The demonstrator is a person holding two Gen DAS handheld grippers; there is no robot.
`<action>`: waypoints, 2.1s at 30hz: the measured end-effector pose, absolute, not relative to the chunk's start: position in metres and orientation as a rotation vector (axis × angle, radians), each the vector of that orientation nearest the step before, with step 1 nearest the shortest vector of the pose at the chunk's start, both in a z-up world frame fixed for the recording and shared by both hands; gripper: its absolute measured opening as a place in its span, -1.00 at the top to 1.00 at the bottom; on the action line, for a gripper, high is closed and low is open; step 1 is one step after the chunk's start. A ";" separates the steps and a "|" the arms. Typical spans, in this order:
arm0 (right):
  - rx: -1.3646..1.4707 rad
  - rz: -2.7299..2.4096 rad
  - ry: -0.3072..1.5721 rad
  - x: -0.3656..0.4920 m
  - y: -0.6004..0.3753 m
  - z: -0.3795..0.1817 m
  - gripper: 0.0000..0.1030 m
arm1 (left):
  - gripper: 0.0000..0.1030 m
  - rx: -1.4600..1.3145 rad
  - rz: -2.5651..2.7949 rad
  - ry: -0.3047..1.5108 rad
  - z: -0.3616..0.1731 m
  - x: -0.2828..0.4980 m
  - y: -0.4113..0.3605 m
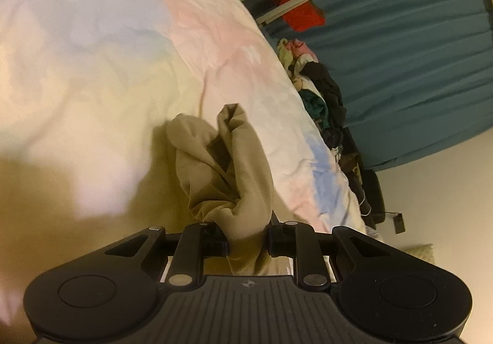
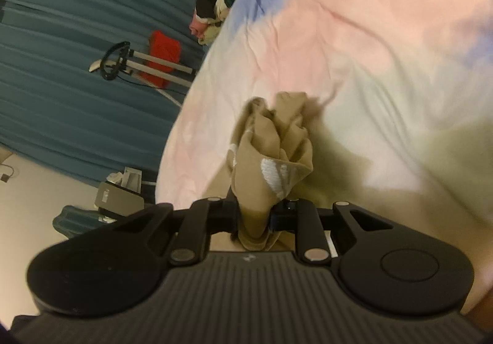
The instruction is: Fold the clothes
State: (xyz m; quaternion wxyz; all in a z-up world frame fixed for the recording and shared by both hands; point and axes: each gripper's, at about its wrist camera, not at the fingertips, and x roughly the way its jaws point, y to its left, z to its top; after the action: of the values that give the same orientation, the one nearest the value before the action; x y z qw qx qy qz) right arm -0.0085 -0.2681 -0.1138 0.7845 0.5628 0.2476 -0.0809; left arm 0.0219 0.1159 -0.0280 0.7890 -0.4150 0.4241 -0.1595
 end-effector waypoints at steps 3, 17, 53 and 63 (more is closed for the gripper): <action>1.222 -0.196 0.516 -0.006 -0.296 -0.096 0.59 | 0.57 -0.907 -0.357 0.947 -0.009 0.033 0.092; 1.139 -0.349 0.332 0.054 -0.478 0.001 0.59 | 0.57 -0.880 -0.523 1.009 0.082 0.169 -0.155; 1.048 -0.533 0.550 0.012 -0.485 -0.122 0.46 | -0.13 -0.188 -0.661 0.821 -0.003 0.130 -0.203; 0.898 -0.477 0.449 -0.043 -0.439 -0.011 -0.66 | -0.99 -0.070 -0.665 0.565 0.120 0.041 -0.168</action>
State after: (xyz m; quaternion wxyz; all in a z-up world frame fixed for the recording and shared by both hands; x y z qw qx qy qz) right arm -0.0435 -0.4394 -0.0106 0.8495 0.4263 0.2131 -0.2264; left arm 0.0407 -0.1677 0.1196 0.9056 -0.0340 0.2736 -0.3222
